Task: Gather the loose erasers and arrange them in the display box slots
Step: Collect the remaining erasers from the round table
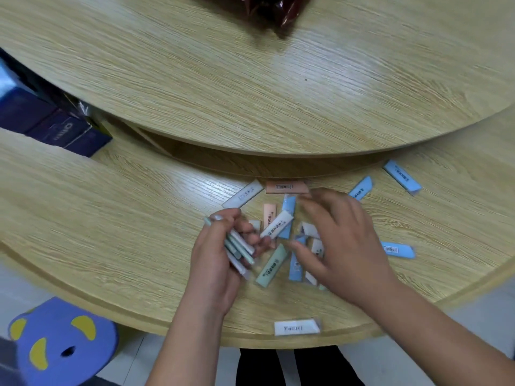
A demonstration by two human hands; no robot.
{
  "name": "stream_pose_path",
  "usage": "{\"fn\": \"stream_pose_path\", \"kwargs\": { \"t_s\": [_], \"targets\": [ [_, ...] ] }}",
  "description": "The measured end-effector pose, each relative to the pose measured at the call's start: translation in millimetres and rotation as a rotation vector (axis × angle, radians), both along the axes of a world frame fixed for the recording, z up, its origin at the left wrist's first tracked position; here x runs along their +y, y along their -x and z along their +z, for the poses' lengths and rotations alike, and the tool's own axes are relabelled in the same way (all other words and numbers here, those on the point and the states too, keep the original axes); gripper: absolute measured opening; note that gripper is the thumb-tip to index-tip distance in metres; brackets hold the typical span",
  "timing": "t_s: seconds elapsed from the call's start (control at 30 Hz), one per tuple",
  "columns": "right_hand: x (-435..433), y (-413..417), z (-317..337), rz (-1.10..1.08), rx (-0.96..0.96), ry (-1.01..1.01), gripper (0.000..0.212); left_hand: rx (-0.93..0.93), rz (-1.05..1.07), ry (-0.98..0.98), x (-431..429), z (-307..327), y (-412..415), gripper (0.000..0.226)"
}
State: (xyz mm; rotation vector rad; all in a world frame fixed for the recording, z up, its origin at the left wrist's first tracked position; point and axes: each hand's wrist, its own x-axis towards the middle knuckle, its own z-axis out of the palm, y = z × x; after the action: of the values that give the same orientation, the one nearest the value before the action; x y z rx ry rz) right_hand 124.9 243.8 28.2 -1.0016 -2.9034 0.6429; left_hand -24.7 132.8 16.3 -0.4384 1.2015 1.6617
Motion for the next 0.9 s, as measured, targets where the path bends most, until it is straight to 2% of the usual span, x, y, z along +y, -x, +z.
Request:
{"fn": "stream_pose_path", "kwargs": {
  "t_s": [0.07,0.13,0.27,0.43,0.5,0.57,0.7,0.8,0.9],
  "targets": [
    [6.0,-14.7,-13.6,0.097,-0.112,0.007,0.089,0.081,-0.059,-0.004,-2.6,-1.9,1.6,0.012],
    [6.8,-21.7,-20.7,0.274,-0.181,-0.004,0.102,0.171,-0.129,0.002,-2.1,-1.3,2.3,0.014],
    [8.5,-13.5,-26.3,0.526,-0.236,-0.081,0.111,0.346,-0.302,0.025,-2.6,-2.5,3.2,0.014],
    [9.4,18.0,-34.2,0.581,-0.219,-0.084,0.117,0.383,-0.395,-0.018,-8.3,-4.4,7.6,0.028],
    [7.8,24.2,-39.4,0.624,-0.184,-0.082,0.108,0.362,-0.386,-0.037,-10.0,-4.7,8.1,0.037],
    [7.7,25.5,-45.0,0.643,-0.136,-0.089,0.09,0.327,-0.363,-0.042,-11.1,-5.3,8.6,0.041],
    [10.6,22.1,-53.4,0.61,-0.007,-0.154,0.056,0.234,-0.309,-0.044,-8.3,-3.7,8.9,0.036],
    [10.1,20.2,-54.1,0.587,0.021,-0.227,0.046,0.122,-0.237,-0.043,-4.7,-1.3,8.3,0.04],
    [5.0,18.3,-53.0,0.549,-0.012,-0.276,0.047,0.046,-0.152,-0.071,-3.7,-1.9,6.9,0.053]
  ]
}}
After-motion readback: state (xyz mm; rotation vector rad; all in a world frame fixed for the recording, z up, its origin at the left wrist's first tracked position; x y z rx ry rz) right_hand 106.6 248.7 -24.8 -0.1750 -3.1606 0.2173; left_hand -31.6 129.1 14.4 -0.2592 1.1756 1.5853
